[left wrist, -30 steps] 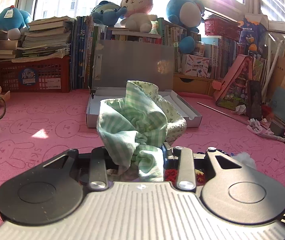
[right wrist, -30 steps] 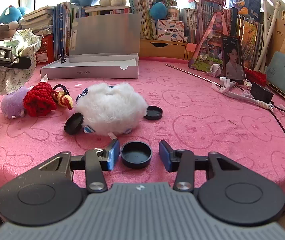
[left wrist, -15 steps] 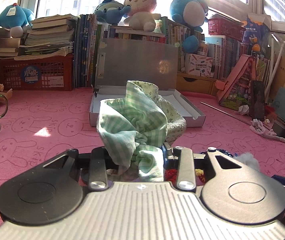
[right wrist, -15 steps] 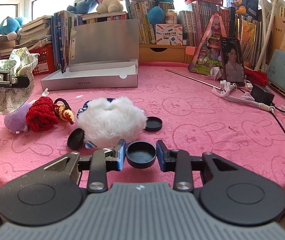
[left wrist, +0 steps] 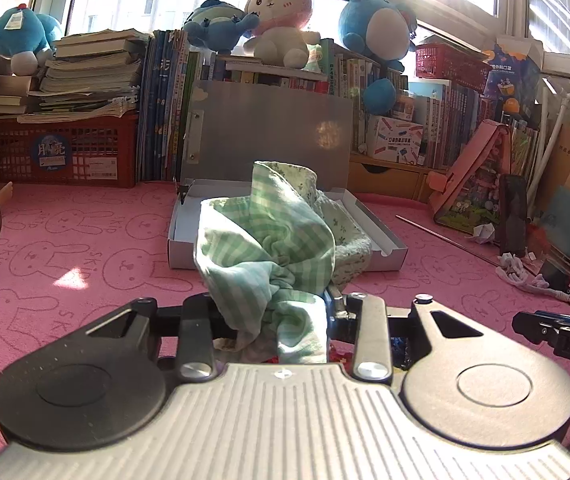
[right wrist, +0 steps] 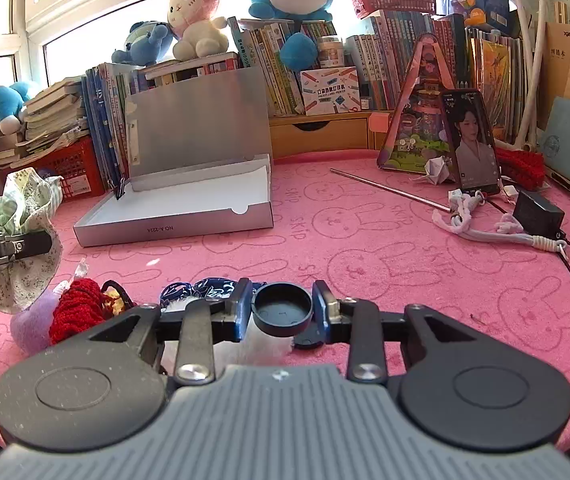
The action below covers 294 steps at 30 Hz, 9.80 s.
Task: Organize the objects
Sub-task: 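Carry the cloth with the left gripper while the right gripper carries the lid into the silver box, then open the left gripper releasing the cloth while the right gripper releases the lid in the box, then grasp the purple plush with the left gripper while the right gripper grasps the white fluffy plush, then carry the purple plush with the left gripper while the right gripper places the white plush in the box, then lower the purple plush into the box beside the cloth and open the left gripper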
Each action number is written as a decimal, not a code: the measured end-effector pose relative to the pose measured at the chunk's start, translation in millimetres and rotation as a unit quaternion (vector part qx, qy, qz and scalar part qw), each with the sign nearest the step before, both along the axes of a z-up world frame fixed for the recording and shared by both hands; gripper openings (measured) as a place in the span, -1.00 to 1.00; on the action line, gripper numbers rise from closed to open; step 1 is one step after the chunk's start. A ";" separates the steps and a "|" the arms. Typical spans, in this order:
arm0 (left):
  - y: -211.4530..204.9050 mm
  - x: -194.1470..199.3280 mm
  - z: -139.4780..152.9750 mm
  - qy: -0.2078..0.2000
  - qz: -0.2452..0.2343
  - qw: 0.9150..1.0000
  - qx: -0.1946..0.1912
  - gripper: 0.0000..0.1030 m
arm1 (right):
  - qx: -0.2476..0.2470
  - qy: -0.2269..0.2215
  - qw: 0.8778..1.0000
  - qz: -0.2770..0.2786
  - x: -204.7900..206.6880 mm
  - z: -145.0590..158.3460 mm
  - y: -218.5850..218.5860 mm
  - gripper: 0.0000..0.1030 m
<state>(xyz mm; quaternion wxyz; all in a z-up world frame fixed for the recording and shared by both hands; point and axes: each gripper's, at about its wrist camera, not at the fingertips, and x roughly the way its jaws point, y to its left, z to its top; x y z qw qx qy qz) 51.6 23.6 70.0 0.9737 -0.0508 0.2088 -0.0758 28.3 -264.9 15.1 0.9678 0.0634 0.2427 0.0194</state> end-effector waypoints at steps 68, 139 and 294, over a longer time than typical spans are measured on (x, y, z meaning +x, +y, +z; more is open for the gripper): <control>13.1 317.9 -34.0 0.165 0.037 0.984 0.050 -0.21 | 0.099 0.151 0.983 0.042 353.9 -19.0 69.7 -0.28; 12.8 0.9 -21.9 0.017 -0.006 0.997 0.069 0.73 | -0.033 0.000 0.995 0.096 50.8 -14.4 28.2 0.75; 17.0 228.9 -5.3 0.115 0.028 0.993 0.010 0.73 | 0.063 0.111 0.988 0.085 232.3 -14.7 35.4 0.41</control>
